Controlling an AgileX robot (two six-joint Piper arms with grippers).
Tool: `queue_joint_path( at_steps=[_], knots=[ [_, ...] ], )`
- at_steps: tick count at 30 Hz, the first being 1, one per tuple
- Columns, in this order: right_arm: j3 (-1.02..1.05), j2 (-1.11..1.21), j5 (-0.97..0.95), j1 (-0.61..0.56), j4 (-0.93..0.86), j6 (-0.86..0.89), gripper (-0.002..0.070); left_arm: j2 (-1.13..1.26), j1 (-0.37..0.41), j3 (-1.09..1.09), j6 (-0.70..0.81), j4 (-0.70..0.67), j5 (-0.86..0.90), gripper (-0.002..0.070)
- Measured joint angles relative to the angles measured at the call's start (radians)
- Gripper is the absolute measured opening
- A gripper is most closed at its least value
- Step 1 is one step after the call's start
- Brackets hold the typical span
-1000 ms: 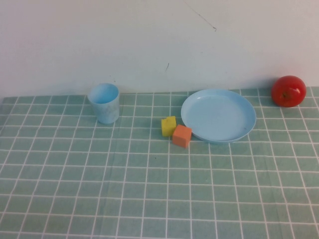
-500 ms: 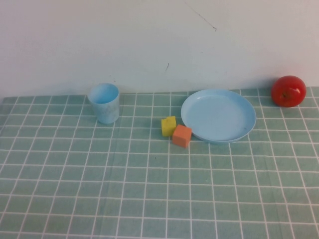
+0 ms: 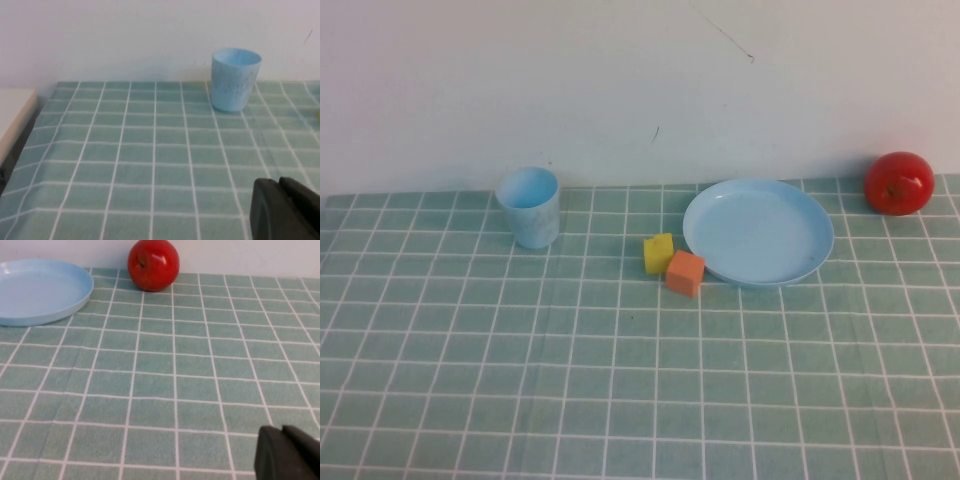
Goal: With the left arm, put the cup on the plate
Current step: Pick up the cup from the table
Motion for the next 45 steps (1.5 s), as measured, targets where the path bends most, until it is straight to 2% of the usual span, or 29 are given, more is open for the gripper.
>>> queue_joint_path(
  at_steps=[6, 8, 13, 22, 27, 31, 35, 45],
  knots=[
    [0.0, 0.0, 0.0, 0.0, 0.0, 0.0, -0.0002, 0.0, 0.0, 0.0, -0.123, -0.1, -0.219, -0.0003],
    [0.0, 0.0, 0.0, 0.0, 0.0, 0.0, -0.0002, 0.0, 0.0, -0.027, -0.131, -0.109, -0.226, -0.0003],
    [0.0, 0.0, 0.0, 0.0, 0.0, 0.0, -0.0002, 0.036, 0.0, -0.222, -0.13, -0.116, -0.102, -0.0003],
    [0.0, 0.0, 0.002, 0.0, 0.0, 0.0, -0.0002, 0.416, 0.0, -0.637, -0.128, -0.116, 0.09, -0.0003],
    [0.0, 0.0, 0.002, 0.0, 0.0, 0.0, -0.0002, 0.621, 0.0, -0.721, -0.128, -0.172, 0.032, -0.0003],
    [0.0, 0.0, 0.002, 0.0, 0.0, 0.0, -0.0002, 0.783, 0.0, -0.764, -0.058, -0.197, 0.054, -0.0003],
    [0.0, 0.0, 0.002, 0.0, 0.0, 0.0, -0.0002, 0.954, 0.0, -0.884, -0.017, -0.202, 0.171, -0.0003],
    [0.0, 0.0, 0.002, 0.0, 0.0, -0.002, -0.0002, 1.425, 0.0, -1.343, 0.072, -0.205, 0.451, 0.0013]
  ],
)
